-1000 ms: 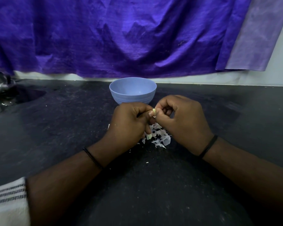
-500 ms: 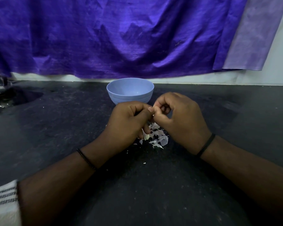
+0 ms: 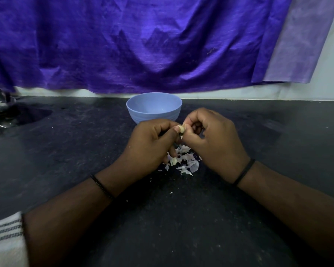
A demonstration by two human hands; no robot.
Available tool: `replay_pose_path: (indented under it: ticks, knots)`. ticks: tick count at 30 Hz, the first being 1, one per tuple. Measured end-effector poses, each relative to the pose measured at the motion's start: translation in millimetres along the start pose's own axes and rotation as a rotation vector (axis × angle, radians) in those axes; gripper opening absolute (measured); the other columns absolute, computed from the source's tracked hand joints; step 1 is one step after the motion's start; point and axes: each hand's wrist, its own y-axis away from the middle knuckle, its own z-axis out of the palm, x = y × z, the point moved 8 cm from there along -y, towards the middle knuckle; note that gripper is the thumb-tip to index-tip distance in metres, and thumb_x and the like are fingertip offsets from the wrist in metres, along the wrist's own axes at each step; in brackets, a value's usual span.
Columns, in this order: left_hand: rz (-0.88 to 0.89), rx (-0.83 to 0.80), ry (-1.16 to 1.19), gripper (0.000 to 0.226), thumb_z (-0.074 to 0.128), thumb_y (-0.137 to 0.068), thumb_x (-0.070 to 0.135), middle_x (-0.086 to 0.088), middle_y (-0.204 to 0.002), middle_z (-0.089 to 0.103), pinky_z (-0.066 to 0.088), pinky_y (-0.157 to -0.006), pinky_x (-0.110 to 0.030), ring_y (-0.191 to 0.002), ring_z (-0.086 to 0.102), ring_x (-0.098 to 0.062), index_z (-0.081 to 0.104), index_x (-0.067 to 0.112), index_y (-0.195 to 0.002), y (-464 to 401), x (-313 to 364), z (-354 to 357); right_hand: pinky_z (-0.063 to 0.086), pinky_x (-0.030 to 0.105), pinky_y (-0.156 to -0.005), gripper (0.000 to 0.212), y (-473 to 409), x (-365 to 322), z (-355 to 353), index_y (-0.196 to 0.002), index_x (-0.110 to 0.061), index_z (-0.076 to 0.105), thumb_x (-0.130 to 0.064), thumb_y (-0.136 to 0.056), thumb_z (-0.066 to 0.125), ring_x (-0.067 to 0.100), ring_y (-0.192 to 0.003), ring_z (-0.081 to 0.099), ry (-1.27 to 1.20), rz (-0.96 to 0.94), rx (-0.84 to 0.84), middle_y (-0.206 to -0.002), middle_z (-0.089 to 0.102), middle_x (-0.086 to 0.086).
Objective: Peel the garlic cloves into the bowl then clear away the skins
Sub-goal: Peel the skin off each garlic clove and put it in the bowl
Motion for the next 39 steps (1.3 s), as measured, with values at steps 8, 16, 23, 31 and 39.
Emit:
replay_pose_path:
  ticks: [8,16,23,31,39]
  knots:
    - [-0.012,0.017,0.124,0.022,0.056,-0.098,0.010,-0.002,-0.068,0.067,0.048,-0.042,-0.027,-0.051,0.060,-0.016,0.073,0.017,-0.088,-1,-3,-2,0.045,0.012,-0.058,0.006,1,11,2,-0.081,-0.016,0.065,-0.011,-0.083,0.068,0.003,-0.065,0.057,-0.138,0.152,0.000,-0.072,0.062,-0.009]
    - [-0.069,-0.002,0.228,0.020,0.052,-0.100,0.007,-0.006,-0.076,0.066,0.046,-0.040,-0.026,-0.052,0.058,-0.017,0.072,0.005,-0.099,-1,-6,1,0.043,0.011,-0.059,0.005,4,11,-2,-0.081,-0.016,0.067,-0.013,-0.086,0.067,0.004,-0.064,0.057,-0.163,0.156,0.019,-0.071,0.063,-0.008]
    - [-0.076,0.022,0.283,0.021,0.053,-0.100,0.007,-0.006,-0.079,0.066,0.044,-0.039,-0.024,-0.052,0.057,-0.019,0.073,0.010,-0.106,-1,-9,-3,0.048,0.017,-0.060,0.011,5,10,-1,-0.083,-0.015,0.066,-0.017,-0.085,0.076,0.005,-0.065,0.060,-0.227,0.153,0.024,-0.073,0.067,-0.006]
    - [-0.074,0.064,0.204,0.023,0.060,-0.096,0.010,-0.012,-0.085,0.072,0.045,-0.041,-0.025,-0.052,0.058,-0.018,0.072,0.012,-0.115,-1,-13,-5,0.049,0.010,-0.065,0.004,6,10,2,-0.089,-0.013,0.074,-0.013,-0.086,0.077,-0.001,-0.071,0.066,-0.308,0.179,-0.001,-0.077,0.073,-0.010]
    - [-0.052,0.104,0.238,0.010,0.066,-0.090,0.008,-0.006,-0.074,0.073,0.044,-0.039,-0.024,-0.051,0.057,-0.019,0.075,0.008,-0.096,-1,-6,-11,0.049,0.010,-0.065,0.004,6,7,1,-0.089,-0.012,0.074,-0.016,-0.088,0.075,-0.001,-0.071,0.064,-0.223,0.136,-0.001,-0.078,0.071,-0.010]
